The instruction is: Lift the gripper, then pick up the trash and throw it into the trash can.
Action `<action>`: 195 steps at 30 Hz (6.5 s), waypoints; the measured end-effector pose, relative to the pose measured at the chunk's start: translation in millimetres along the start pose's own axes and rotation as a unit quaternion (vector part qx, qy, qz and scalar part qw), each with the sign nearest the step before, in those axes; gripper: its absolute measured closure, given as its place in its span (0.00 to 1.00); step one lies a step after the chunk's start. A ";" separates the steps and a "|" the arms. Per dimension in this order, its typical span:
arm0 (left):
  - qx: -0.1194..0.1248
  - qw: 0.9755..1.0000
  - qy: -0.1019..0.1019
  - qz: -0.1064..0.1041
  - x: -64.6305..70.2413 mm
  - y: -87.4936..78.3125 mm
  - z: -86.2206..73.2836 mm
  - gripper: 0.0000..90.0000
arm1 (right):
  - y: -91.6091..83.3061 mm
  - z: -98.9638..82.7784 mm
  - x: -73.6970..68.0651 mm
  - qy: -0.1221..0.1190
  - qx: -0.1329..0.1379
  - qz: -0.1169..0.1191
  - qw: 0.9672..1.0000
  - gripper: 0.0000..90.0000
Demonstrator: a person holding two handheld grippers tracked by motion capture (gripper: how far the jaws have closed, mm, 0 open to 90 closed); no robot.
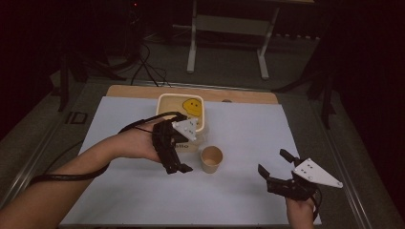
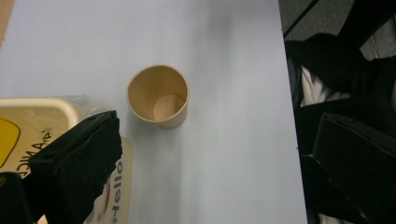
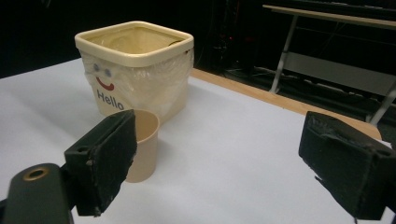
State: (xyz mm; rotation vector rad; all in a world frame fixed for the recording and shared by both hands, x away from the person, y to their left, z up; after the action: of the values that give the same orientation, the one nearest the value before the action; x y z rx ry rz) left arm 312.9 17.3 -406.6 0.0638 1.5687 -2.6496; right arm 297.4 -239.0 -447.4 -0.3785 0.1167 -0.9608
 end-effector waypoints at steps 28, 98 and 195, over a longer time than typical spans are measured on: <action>-0.085 0.995 0.049 -0.014 -7.9 38.6 20.3 0.02 | 1.3 -2.3 0.3 -0.001 -0.008 0.002 1.000 0.13; -0.127 0.989 0.079 -0.011 -26.8 145.4 6.1 0.98 | 6.8 -8.8 -2.4 -0.010 -0.026 0.011 1.000 0.13; -0.026 0.999 0.023 0.035 -82.2 -77.3 13.8 0.98 | 9.5 -6.8 -5.8 -0.010 -0.022 0.017 1.000 0.13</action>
State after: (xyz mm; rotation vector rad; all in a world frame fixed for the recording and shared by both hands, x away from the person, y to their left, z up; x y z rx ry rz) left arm 389.1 44.9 -326.8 0.1742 1.6162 -2.5706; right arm 299.7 -231.2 -457.5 -0.4243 0.1262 -0.9221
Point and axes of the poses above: each handheld gripper's, and its own axes: y roughly forward along the jaws, z roughly out of its top, x roughly to its right, the point moved 9 cm from there along y, roughly forward along the jaws, and after that the axes turned 5 degrees about -x, right-handed, at the moved point
